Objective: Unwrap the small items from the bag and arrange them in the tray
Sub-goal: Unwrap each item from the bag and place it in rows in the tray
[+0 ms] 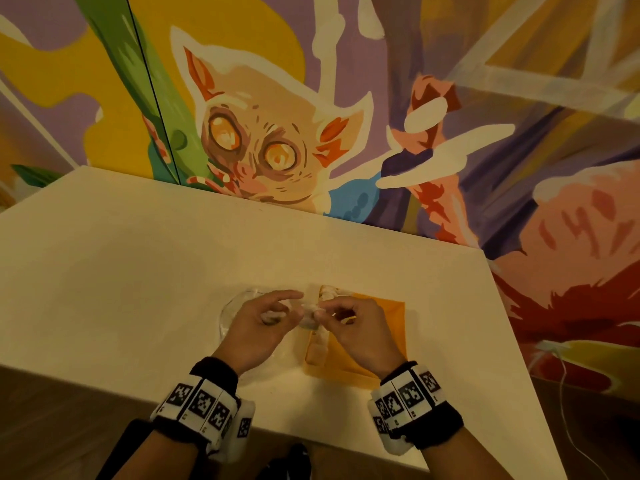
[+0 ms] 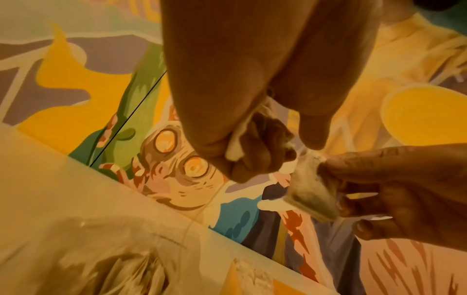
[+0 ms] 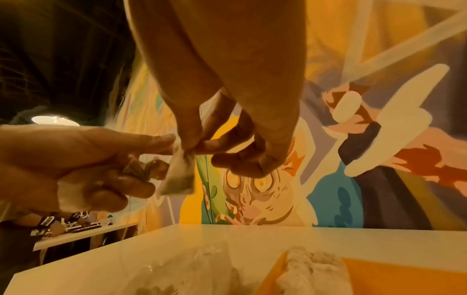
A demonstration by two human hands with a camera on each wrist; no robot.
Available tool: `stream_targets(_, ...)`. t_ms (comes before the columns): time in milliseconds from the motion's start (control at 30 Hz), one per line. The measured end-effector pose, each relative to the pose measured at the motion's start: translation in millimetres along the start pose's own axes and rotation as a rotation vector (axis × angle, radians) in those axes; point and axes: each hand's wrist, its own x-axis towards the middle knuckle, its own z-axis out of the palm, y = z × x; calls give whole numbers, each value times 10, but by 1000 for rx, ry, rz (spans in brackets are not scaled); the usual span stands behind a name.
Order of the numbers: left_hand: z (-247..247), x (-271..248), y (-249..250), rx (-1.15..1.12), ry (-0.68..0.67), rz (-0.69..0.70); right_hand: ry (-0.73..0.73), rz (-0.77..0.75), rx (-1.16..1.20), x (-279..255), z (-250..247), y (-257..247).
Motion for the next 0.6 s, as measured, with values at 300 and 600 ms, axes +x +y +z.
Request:
stream_targets(300,61,125,-33,128,32,58,23,15,22,-3,47,20)
stream_targets(600,110,175,-117,75,73,31,20,28,-5,-3,85,86)
